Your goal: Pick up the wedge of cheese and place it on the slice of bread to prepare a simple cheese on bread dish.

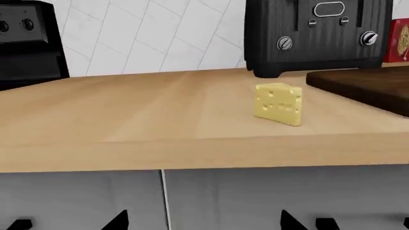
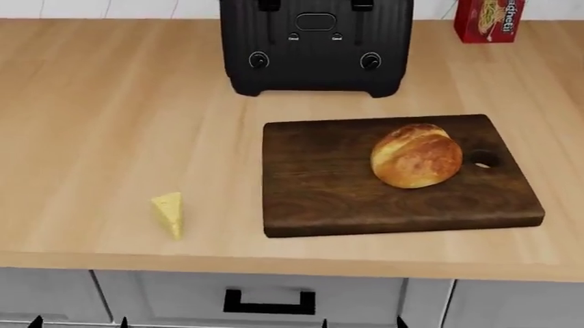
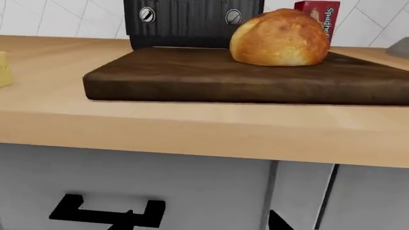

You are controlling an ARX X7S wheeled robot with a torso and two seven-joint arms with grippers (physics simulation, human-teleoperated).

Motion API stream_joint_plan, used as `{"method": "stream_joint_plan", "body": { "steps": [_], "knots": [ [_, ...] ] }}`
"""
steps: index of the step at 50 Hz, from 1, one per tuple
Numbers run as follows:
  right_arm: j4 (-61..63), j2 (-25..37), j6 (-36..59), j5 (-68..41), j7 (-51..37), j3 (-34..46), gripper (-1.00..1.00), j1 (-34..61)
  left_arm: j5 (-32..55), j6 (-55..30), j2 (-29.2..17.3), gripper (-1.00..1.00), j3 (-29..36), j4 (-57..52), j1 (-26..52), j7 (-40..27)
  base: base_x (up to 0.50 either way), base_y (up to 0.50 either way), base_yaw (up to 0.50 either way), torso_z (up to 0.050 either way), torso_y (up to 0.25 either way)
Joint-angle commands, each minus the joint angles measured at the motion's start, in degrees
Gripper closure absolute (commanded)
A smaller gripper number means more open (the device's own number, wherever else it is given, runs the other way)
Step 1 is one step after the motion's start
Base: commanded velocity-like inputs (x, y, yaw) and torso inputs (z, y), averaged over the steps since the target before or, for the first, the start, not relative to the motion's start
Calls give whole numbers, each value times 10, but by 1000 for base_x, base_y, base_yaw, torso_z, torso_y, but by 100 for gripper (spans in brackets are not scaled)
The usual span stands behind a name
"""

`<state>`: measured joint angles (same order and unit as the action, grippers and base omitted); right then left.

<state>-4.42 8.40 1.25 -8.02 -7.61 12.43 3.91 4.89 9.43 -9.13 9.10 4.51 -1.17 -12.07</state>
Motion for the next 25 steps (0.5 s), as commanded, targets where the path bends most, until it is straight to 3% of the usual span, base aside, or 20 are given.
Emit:
{"method": "stream_joint_plan", "body": {
  "steps": [1, 6, 12, 18, 21, 25],
  "knots": [
    [-13, -5, -6, 2, 4, -1, -100, -1, 2, -53, -3, -100, -9, -67, -15, -2, 90, 383, 0, 0, 0],
    [29, 1, 17, -7, -2, -5, -100, -4, 13, -196, -28, -100, -5, -224, -16, -5, 95, 384, 0, 0, 0],
    [92, 9, 66, -81, 34, -17, -100, -7, 71, -442, -54, -100, -3, -404, 39, 6, 61, 89, 0, 0, 0],
    [171, 25, 161, -135, 20, -32, -100, 16, 187, -777, -43, -100, -39, -566, 194, -15, 0, 0, 0, 0, 0],
    [213, 35, 214, -165, 8, -46, -100, 37, 227, -928, -15, -100, -60, -623, 292, -31, 0, 0, 0, 0, 0],
    [220, 39, 259, -200, 3, -60, -100, 78, 236, -969, -7, -100, -48, -622, 331, -45, 0, 0, 0, 0, 0]
  ]
}}
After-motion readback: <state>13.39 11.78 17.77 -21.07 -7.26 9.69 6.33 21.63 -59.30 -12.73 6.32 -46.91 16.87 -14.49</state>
